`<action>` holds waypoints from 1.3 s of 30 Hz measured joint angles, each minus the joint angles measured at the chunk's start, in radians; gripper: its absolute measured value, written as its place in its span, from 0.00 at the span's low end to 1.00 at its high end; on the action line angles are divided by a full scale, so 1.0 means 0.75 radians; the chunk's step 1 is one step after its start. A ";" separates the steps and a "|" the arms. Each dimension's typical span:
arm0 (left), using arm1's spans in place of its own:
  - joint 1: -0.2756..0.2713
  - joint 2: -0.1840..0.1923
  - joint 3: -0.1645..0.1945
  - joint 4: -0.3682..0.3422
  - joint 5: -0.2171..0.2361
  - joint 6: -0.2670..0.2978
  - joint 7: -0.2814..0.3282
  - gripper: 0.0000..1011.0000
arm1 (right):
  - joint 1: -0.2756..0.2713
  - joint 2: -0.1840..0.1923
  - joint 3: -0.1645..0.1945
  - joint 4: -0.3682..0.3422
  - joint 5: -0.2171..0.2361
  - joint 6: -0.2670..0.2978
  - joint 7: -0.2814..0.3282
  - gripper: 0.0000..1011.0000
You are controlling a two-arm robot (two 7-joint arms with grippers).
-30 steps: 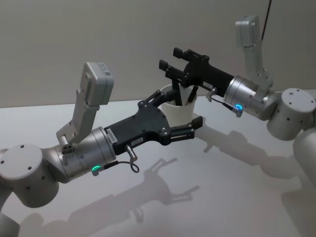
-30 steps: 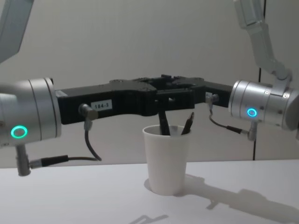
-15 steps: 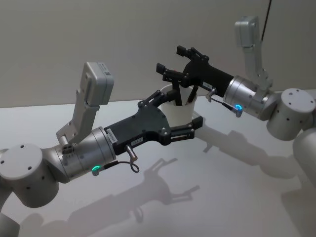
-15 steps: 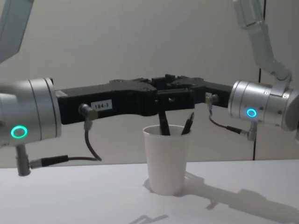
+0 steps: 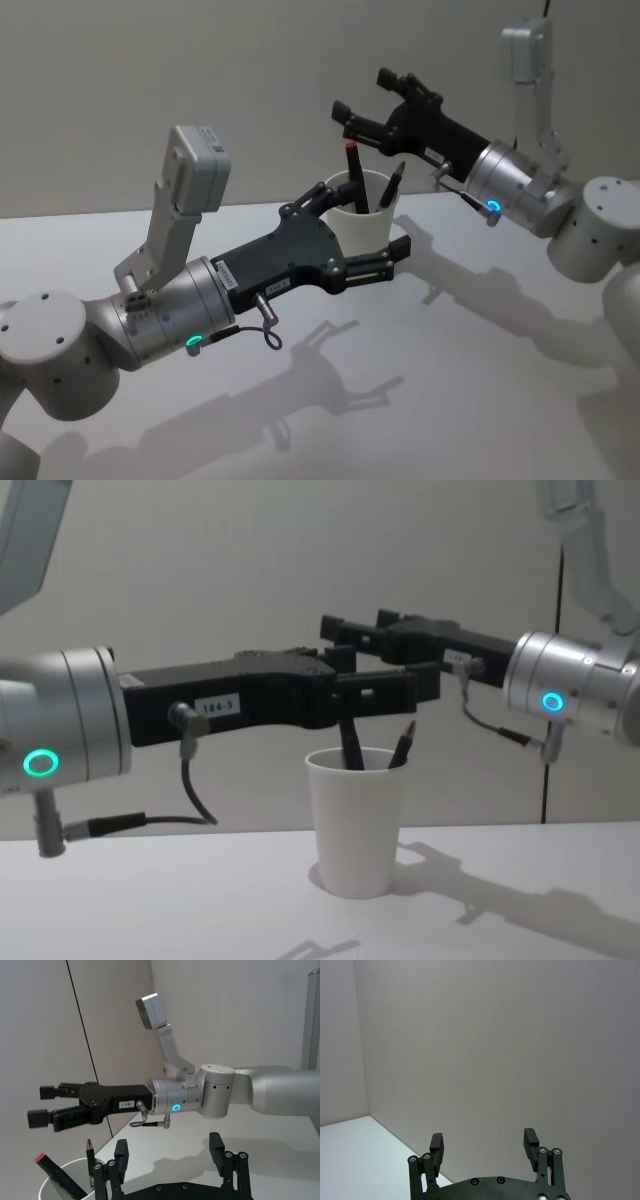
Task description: Place the pen into the pen holder.
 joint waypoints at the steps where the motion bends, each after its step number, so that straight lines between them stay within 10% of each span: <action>1: 0.000 0.000 0.000 0.000 0.000 0.000 0.000 0.99 | -0.004 0.003 0.002 -0.010 0.002 -0.002 -0.007 0.99; 39: 0.000 0.000 0.000 0.000 0.000 0.000 0.000 0.99 | -0.294 0.163 0.087 -0.526 0.003 0.054 -0.517 0.99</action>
